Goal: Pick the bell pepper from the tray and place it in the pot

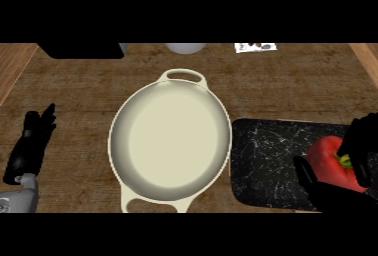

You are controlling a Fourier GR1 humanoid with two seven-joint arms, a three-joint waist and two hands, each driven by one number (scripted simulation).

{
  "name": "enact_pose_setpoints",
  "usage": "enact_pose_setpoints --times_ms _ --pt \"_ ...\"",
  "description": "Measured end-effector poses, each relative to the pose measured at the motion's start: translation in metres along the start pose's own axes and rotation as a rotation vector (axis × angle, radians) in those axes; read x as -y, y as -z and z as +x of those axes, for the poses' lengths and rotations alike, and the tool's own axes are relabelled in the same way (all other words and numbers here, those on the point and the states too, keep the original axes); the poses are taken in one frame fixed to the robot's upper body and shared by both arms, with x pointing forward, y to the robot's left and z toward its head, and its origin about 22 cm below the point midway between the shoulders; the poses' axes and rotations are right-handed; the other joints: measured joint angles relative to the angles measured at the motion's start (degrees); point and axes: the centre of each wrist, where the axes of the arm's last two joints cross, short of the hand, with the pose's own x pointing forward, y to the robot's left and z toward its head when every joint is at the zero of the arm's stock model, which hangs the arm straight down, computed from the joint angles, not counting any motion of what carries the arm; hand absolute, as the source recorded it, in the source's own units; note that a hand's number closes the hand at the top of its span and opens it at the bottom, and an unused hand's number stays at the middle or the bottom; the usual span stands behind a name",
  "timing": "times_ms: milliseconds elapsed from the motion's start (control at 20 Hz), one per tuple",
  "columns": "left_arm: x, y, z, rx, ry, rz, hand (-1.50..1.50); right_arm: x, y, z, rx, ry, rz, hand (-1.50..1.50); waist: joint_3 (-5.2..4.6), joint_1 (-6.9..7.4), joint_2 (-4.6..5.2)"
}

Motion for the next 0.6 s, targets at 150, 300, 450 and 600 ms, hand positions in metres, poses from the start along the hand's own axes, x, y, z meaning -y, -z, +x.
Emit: enact_pose_setpoints --times_ms 150,300,450,600 --pt "0.001 -0.001 0.002 0.006 -0.001 -0.001 0.00 0.005 0.014 0.028 0.010 0.012 0.033 1.50 -0.01 0.24 -0.03" --pt "-0.003 0.001 0.001 0.002 0.001 0.000 0.00 0.010 0.025 0.060 0.016 0.034 0.054 1.50 -0.02 0.33 -0.05" --pt "-0.005 0.001 -0.001 0.004 0.003 -0.004 0.00 0.006 0.040 0.091 0.026 0.070 0.086 1.50 0.01 0.57 0.02" --pt "-0.002 0.000 0.003 0.008 -0.004 -0.005 0.00 -0.004 0.057 0.115 0.036 0.092 0.123 1.50 0.03 0.73 0.11"
